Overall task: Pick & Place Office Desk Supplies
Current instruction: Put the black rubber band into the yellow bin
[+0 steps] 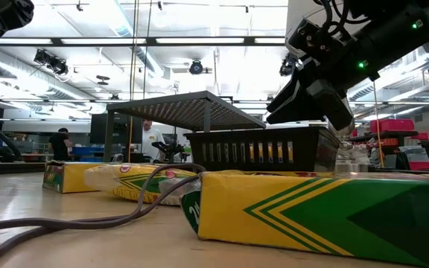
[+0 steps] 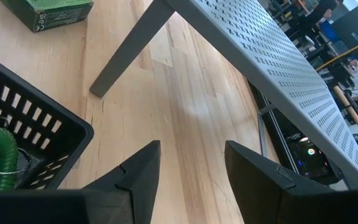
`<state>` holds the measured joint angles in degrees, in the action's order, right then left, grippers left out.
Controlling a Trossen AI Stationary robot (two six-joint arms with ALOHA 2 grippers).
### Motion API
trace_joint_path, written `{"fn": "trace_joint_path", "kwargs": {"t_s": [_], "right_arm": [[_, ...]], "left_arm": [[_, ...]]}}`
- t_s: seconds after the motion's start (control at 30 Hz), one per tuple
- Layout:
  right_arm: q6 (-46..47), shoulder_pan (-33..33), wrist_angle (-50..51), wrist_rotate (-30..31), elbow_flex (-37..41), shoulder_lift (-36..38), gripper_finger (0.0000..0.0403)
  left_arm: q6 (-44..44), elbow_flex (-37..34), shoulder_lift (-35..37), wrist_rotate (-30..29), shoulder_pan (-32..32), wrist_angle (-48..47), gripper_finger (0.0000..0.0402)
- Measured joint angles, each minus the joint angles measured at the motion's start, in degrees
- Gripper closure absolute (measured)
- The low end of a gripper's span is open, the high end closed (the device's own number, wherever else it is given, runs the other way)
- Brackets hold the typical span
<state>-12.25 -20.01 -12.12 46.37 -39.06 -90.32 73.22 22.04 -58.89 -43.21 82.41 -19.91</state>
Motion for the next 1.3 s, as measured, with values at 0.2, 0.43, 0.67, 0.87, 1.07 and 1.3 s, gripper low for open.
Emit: {"fn": "trace_joint_path", "kwargs": {"t_s": [0.2,0.43,0.67,0.87,1.07,1.3], "right_arm": [[0.0,0.0,0.0,0.0,-0.01,0.01,0.0215],[0.28,-0.04,-0.77,-2.94,-0.01,0.0,0.0215],[2.32,-0.48,-4.7,-15.38,-0.27,0.0,0.0215],[1.19,-3.26,-2.61,-16.84,-3.67,0.0,0.0215],[-1.6,-5.42,-1.48,-5.84,-6.43,-0.04,0.0215],[-2.09,-6.68,1.19,3.21,-7.59,-0.07,0.0215]], "left_arm": [[-12.8,-0.01,-0.01,-11.52,-0.02,6.34,0.0209],[-28.73,-0.01,-0.02,-14.47,-6.18,16.63,0.0209],[-44.09,-0.01,-1.03,-7.64,-17.32,25.39,0.0209],[-54.92,-0.01,-6.16,3.41,-28.07,37.75,0.0208],[-54.64,-0.01,-15.68,12.24,-37.4,52.02,0.0208],[-46.09,4.14,-28.04,16.32,-41.4,59.59,0.0208]]}}
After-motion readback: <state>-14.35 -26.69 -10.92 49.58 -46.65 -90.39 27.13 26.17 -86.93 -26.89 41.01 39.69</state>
